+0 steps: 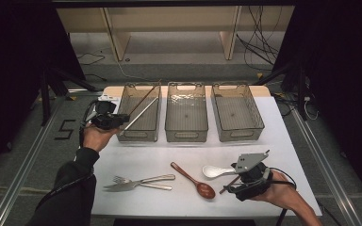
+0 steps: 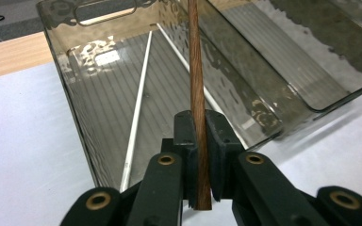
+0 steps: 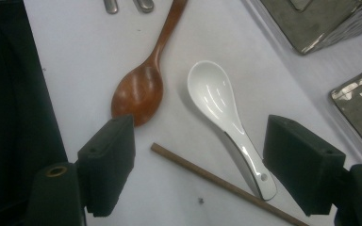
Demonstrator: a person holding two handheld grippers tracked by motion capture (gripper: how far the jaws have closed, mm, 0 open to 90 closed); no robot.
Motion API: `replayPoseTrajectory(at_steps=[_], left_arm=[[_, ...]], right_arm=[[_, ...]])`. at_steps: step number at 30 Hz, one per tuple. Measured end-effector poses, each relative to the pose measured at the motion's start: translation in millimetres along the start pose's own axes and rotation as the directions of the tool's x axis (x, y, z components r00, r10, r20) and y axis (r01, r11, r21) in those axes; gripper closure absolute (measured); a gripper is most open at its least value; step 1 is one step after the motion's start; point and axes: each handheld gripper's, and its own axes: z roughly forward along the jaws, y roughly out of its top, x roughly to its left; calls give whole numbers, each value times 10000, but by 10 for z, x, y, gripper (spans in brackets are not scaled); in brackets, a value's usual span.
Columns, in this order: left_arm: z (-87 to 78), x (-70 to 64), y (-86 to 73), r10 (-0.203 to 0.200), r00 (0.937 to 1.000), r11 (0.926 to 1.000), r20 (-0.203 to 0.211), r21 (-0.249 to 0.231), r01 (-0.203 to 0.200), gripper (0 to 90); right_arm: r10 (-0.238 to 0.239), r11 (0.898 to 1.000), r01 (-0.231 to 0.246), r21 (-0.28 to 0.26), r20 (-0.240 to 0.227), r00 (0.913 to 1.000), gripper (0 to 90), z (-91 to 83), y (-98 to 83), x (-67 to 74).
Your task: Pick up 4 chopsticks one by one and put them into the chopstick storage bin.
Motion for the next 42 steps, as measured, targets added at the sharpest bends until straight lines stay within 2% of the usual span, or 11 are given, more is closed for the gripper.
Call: replayPoseTrajectory(at_steps=[9, 15, 28, 30, 31, 35, 36, 38, 41, 42], left_arm=[[96, 111, 54, -270, 9995, 9980, -148, 563, 278, 831], [182, 174, 64, -478, 9985, 9936, -251, 1011, 501, 830], [300, 250, 55, -655, 9969, 9849, -443, 1575, 717, 825], [318, 256, 50, -661, 9961, 9847, -588, 1577, 747, 816], [328, 263, 47, -762, 9949, 9854, -657, 1477, 853, 790], [333, 266, 55, -1042, 9908, 9827, -866, 1445, 1159, 560], [314, 257, 58, -1217, 9889, 9833, -857, 1251, 1319, 514], [272, 230, 66, -1271, 9895, 9849, -692, 1097, 1342, 453], [164, 152, 74, -1142, 9926, 9906, -412, 714, 1170, 374], [115, 110, 68, -1175, 9928, 9919, -249, 456, 1185, 356]], right_arm=[[16, 10000, -16, 27, 11, 10000, 266, 3, -6, -2], [15, 10000, -15, 26, 22, 10000, 266, 4, -6, 4], [-30, 10000, 30, 29, -3, 10000, 269, -2, -3, 4], [-2, 10000, 2, 34, 3, 10000, 270, 2, -6, 4], [-2, 10000, 2, 79, 8, 10000, 270, 4, -5, 4], [-27, 10000, 27, 34, -6, 10000, 271, 3, -4, 5], [-5, 10000, 5, 41, 7, 10000, 271, 2, -5, 4], [0, 10000, 0, 81, 10, 10000, 271, 2, -6, -2], [-3, 10000, 3, 85, 12, 10000, 270, 0, -8, -1], [-11, 10000, 11, 58, 11, 10000, 271, 1, -7, -4]])
